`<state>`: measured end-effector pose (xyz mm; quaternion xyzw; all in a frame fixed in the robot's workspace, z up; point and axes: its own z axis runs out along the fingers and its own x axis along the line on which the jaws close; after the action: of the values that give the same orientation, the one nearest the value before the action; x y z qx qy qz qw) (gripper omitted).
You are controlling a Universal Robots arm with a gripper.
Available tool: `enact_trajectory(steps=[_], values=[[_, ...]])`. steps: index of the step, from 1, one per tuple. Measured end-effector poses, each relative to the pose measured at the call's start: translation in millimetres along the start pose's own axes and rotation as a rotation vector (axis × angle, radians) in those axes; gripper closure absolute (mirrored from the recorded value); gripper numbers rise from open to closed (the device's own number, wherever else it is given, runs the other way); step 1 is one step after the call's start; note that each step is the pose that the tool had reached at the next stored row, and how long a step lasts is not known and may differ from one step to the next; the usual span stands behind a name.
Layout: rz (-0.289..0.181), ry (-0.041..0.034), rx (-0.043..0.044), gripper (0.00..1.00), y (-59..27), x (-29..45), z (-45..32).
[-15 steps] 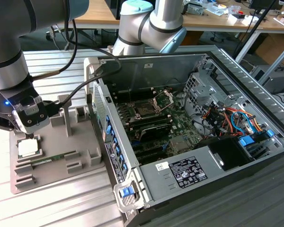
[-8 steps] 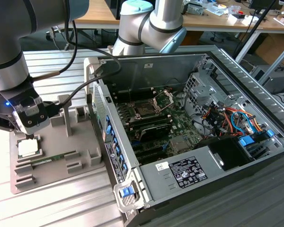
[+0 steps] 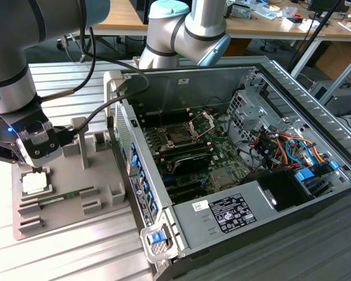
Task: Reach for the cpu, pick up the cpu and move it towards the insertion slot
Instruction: 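Pick up the cpu and move it towards the insertion slot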
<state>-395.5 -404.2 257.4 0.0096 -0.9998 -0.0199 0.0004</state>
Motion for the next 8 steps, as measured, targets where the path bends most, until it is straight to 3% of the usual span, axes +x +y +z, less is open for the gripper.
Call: enact_trajectory(steps=[8], values=[[0.000, 0.0000, 0.0000, 0.89, -0.1, 0.0, 2.5]])
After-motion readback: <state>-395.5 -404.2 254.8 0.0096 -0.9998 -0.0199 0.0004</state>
